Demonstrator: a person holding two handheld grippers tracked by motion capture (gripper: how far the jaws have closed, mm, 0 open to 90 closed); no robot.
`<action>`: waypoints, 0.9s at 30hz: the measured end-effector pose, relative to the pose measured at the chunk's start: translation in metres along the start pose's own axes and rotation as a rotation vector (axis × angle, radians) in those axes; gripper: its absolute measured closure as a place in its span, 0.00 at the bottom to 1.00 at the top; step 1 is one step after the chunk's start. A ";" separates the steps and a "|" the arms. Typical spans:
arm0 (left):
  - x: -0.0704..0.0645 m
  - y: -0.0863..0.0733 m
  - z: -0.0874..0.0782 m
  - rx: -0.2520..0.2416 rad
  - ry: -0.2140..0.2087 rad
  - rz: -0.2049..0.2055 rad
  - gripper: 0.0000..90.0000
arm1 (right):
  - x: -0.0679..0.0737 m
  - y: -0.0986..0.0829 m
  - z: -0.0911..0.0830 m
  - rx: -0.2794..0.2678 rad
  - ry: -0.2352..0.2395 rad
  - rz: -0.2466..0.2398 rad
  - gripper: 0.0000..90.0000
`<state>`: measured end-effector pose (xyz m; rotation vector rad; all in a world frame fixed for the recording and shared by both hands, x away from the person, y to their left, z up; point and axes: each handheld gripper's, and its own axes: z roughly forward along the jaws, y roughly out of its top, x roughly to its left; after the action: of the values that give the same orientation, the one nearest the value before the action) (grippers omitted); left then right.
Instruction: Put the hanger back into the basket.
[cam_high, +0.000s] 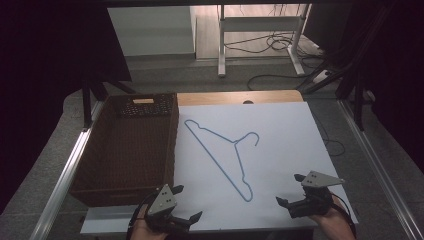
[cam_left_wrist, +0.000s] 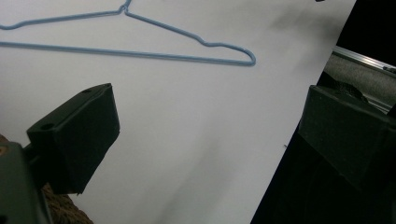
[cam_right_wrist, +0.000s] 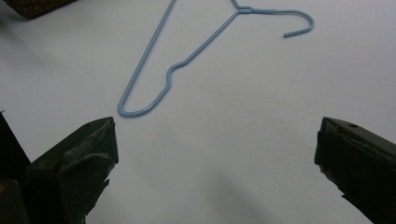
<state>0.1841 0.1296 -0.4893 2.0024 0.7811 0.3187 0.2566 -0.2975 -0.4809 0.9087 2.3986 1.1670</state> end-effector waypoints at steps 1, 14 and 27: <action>0.000 0.000 0.000 0.002 0.001 0.001 0.06 | 0.000 0.000 0.000 0.000 0.000 0.000 0.00; -0.001 0.000 0.001 0.004 0.001 0.003 0.06 | 0.004 0.003 0.002 0.009 0.014 -0.010 0.00; -0.001 0.000 0.001 0.004 -0.004 0.003 0.06 | 0.005 0.009 0.008 0.022 0.001 -0.048 0.00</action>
<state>0.1840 0.1286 -0.4896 2.0071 0.7770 0.3155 0.2604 -0.2852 -0.4788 0.8526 2.4244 1.1265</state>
